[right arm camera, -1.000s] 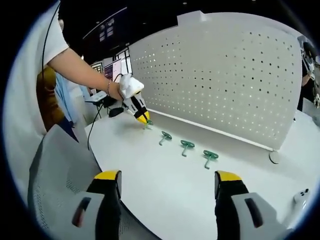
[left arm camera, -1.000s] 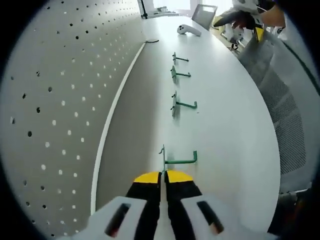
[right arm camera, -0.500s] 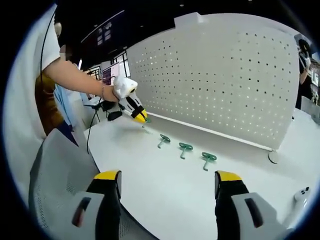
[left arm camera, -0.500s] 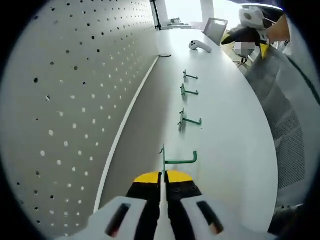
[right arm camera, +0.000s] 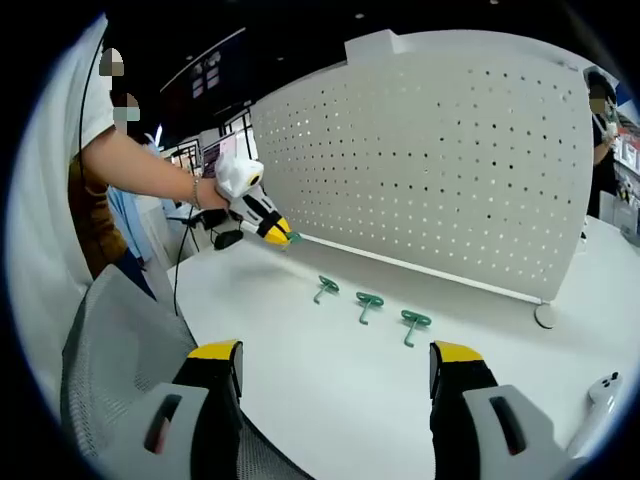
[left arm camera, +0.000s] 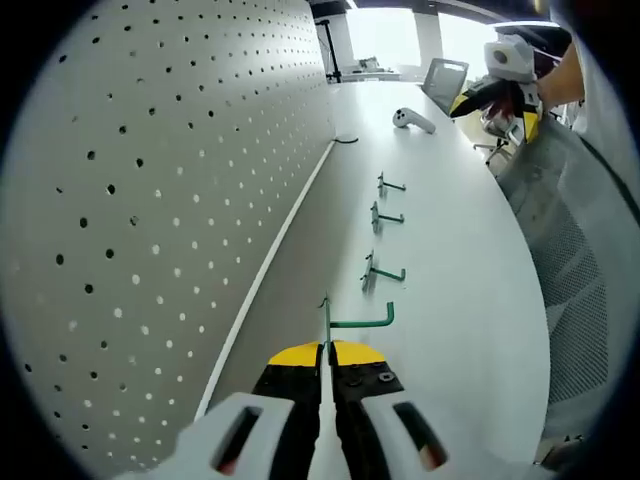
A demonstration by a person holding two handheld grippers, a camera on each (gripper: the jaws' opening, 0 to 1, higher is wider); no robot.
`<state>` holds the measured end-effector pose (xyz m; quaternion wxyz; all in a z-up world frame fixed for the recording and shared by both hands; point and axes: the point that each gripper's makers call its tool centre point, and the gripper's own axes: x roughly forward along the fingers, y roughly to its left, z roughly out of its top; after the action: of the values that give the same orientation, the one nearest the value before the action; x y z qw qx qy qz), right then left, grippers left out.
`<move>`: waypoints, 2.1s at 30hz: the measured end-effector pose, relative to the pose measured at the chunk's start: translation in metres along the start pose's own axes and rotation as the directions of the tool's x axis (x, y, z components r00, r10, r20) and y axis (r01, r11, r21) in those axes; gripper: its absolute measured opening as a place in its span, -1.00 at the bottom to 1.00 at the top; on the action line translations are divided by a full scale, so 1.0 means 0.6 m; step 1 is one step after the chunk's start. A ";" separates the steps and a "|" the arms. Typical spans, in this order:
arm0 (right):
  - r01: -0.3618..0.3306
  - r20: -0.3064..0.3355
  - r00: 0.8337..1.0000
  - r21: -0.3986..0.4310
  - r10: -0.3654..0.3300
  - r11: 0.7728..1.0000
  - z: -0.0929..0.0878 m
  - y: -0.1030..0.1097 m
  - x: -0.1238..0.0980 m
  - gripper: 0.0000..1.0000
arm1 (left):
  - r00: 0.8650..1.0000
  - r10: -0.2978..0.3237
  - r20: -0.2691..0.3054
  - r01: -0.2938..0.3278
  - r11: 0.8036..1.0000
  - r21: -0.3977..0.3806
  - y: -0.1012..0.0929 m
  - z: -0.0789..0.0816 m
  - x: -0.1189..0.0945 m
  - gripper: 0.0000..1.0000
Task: Insert the hook assembly into the mounting plate slot until the hook locks in place.
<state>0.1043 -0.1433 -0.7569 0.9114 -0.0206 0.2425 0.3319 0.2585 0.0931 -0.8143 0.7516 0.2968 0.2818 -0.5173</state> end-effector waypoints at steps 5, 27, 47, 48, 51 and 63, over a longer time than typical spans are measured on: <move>0.006 0.025 1.000 0.028 -0.007 1.000 0.012 -0.005 -0.003 0.49 | 1.000 0.009 0.024 -0.009 1.000 -0.015 -0.009 0.006 -0.010 -0.95; 0.005 0.047 0.999 0.016 -0.006 1.000 0.026 -0.001 -0.006 0.48 | 0.955 0.142 0.260 -0.106 0.983 -0.149 -0.012 0.102 -0.071 -0.95; -0.002 0.075 0.997 0.019 0.000 1.000 0.039 0.005 -0.011 0.49 | 0.871 0.242 0.427 -0.149 0.960 -0.239 -0.039 0.170 -0.138 -0.94; -0.002 0.077 0.997 0.019 0.001 1.000 0.038 0.005 -0.010 0.49 | 0.861 0.254 0.441 -0.145 0.953 -0.266 -0.039 0.177 -0.143 -0.94; -0.004 0.086 0.996 0.027 0.002 1.000 0.041 0.006 -0.011 0.49 | 0.848 0.264 0.460 -0.153 0.952 -0.265 -0.046 0.192 -0.151 -0.94; -0.013 0.115 0.993 0.029 0.009 0.999 0.048 0.010 -0.014 0.50 | 0.819 0.282 0.499 -0.149 0.946 -0.289 -0.060 0.228 -0.155 -0.94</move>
<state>0.1074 -0.1379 -0.7272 0.9221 0.0134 0.1947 0.3340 0.2120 0.0387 -0.6610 0.8840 0.0793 0.0853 -0.4528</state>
